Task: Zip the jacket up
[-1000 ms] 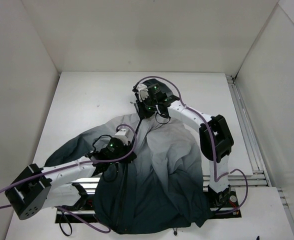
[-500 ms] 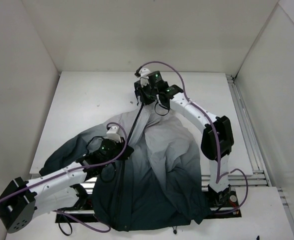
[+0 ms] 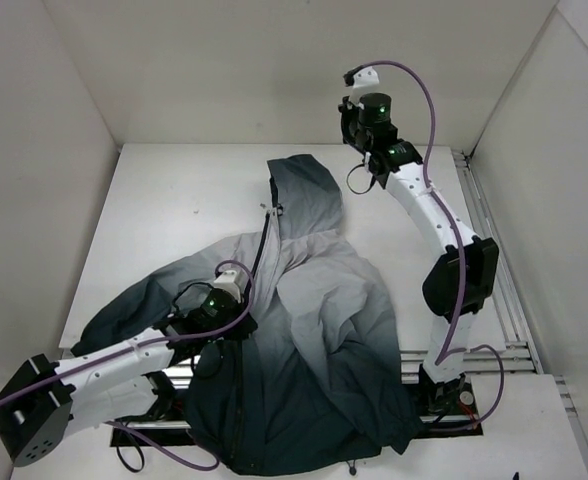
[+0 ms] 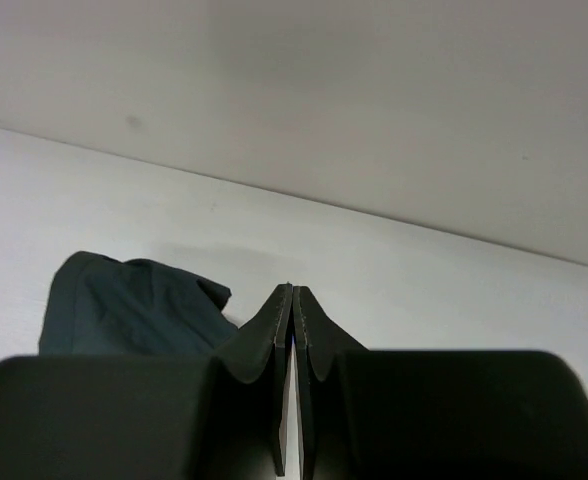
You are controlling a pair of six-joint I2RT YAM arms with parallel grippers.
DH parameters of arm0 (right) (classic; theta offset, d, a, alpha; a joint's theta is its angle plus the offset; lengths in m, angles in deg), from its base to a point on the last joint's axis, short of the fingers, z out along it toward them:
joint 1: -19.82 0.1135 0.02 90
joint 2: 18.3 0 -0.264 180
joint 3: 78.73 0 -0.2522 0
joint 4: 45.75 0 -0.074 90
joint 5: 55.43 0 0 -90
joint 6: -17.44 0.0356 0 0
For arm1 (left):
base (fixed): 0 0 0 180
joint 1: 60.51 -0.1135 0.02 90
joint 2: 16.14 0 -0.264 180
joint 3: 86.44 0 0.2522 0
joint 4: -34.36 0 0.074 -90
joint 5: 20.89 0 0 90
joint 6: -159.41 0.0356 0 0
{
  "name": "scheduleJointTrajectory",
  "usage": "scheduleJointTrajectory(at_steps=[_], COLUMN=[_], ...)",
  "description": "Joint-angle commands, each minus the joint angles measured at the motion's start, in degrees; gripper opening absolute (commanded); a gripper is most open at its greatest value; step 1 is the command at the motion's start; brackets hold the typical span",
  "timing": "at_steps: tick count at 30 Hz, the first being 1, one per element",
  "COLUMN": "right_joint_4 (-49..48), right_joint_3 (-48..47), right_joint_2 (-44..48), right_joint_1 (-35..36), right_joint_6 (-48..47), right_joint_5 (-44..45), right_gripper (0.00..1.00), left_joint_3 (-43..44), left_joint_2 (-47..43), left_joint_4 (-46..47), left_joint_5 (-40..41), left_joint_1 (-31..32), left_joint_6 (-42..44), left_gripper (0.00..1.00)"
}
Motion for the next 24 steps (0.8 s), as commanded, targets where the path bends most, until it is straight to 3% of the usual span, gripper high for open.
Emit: scheduleJointTrajectory(at_steps=[1, 4, 10, 12, 15, 17, 20, 23, 24], right_joint_4=[-2.34, -2.24, -2.77, -2.68, -2.51, -1.80, 0.56, 5.74, 6.54], right_joint_3=[-3.29, 4.07, 29.88, 34.92, 46.07, 49.78, 55.24, 57.71, 58.58], right_joint_2=[5.16, 11.12, 28.25, 35.29, 44.69, 51.96, 60.32, 65.96, 67.20], right_joint_1=[1.09, 1.36, 4.61, 5.14, 5.31, 5.40, 5.23, 5.23, 5.14], right_joint_6=[0.68, 5.07, 11.05, 13.16, 14.75, 15.62, 16.68, 17.12, 17.12], right_joint_5=[-3.56, -8.66, -3.85, -3.05, -1.03, -0.06, 1.70, 2.40, 2.14], right_gripper=[0.00, 0.24, 0.50, 0.54, 0.61, 0.63, 0.73, 0.91, 0.97], left_joint_3=[4.78, 8.13, 18.66, 23.58, 40.24, 46.34, 55.67, 59.90, 59.21], left_joint_2=[2.74, 7.30, 19.69, 26.63, 37.09, 42.26, 44.23, 41.43, 39.76], left_joint_4=[-2.57, -2.66, 1.65, 4.55, 3.32, 2.88, 2.35, 0.24, 0.15], left_joint_5=[-0.74, -0.48, -5.30, -8.54, -12.67, -14.70, -14.02, -11.82, -10.60], left_joint_1=[0.61, 0.61, -7.02, -10.37, -13.26, -13.88, -13.89, -13.19, -11.62], left_joint_6=[0.86, 3.06, 7.01, 9.90, 13.33, 14.22, 15.45, 17.21, 17.65], left_gripper=[0.00, 0.00, 0.00, 0.00, 0.00, 0.00, 0.00, 0.25, 0.42])
